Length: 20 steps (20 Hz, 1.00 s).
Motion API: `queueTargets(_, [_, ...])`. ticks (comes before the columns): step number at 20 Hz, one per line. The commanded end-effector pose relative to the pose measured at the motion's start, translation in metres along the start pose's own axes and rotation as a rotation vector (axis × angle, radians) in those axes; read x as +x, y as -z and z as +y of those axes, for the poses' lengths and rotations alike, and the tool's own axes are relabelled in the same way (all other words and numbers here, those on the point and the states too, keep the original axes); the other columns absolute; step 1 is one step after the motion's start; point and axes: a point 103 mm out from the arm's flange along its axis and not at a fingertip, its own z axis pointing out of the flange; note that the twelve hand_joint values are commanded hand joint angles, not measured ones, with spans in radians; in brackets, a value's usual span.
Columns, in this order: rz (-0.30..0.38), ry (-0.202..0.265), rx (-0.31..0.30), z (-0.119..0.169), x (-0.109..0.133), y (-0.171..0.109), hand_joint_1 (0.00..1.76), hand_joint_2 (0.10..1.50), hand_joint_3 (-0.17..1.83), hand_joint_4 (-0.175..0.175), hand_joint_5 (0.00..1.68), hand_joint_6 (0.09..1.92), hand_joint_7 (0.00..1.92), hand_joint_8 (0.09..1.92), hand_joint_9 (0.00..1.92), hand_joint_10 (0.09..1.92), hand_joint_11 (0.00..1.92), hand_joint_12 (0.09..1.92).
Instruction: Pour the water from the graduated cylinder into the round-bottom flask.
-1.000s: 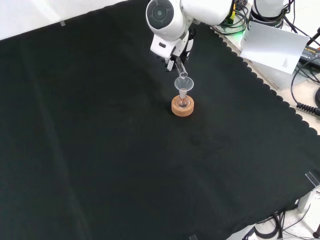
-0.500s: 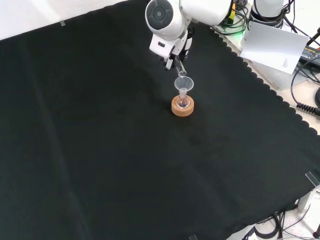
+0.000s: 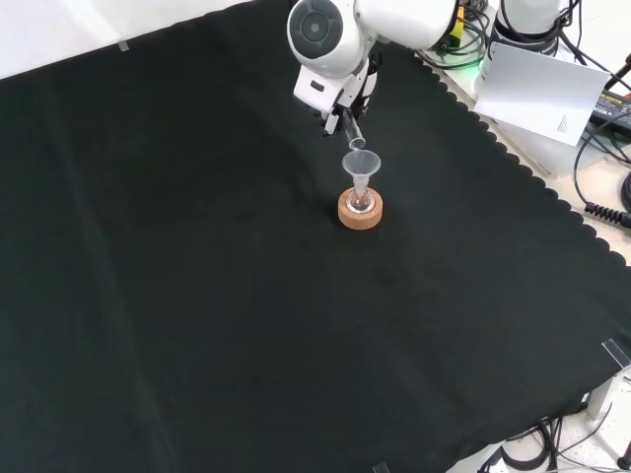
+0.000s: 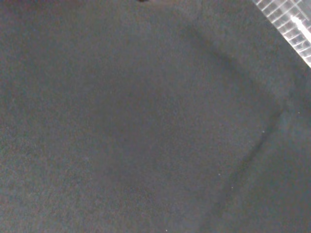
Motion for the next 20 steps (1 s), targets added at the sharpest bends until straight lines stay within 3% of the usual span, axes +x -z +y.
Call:
queueTargets(1, [-0.012,0.001,-0.003,-0.0020,0.0002,0.0010,1.12,1.15,-0.04,-0.112,0.96,1.07,1.40,0.23,1.54,0.09,1.45,0.65])
queueTargets(20, [-0.032,0.015,-0.011,-0.0049,-0.0010,0.0035,1.12,1.16,-0.04,-0.110,0.96,1.08,1.40,0.22,1.54,0.09,1.45,0.64])
